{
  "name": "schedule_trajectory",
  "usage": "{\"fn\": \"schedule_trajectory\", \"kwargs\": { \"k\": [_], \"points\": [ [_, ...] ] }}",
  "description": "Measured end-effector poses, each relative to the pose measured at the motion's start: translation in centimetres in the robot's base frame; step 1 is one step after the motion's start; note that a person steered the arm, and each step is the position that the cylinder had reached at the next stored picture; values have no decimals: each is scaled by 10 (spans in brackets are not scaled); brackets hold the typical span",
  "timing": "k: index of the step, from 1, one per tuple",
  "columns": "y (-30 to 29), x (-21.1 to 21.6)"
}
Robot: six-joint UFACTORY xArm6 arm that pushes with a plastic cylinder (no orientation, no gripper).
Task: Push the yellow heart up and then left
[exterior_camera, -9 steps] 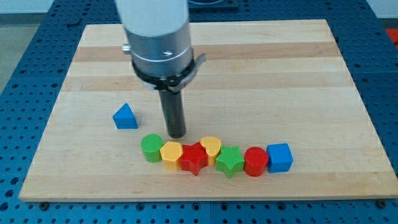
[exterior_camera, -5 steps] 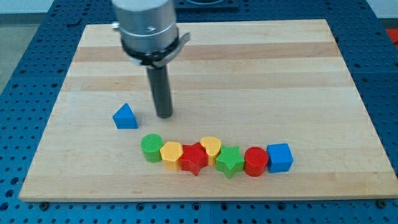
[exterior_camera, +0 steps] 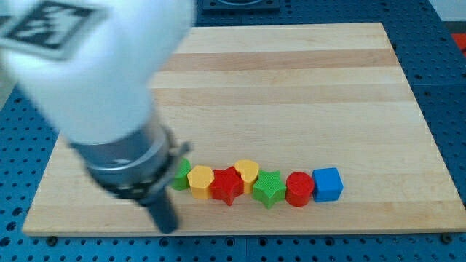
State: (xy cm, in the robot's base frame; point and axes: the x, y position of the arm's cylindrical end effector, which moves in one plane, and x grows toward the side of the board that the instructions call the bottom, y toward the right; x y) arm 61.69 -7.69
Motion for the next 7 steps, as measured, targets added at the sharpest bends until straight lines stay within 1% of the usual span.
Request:
{"fn": "schedule_trajectory", "kwargs": {
  "k": [1, 2, 3, 4, 6, 7],
  "points": [
    [76, -17],
    [110, -73],
    [121, -102],
    [116, -102],
    [74, -88],
    [69, -50]
  ]
}}
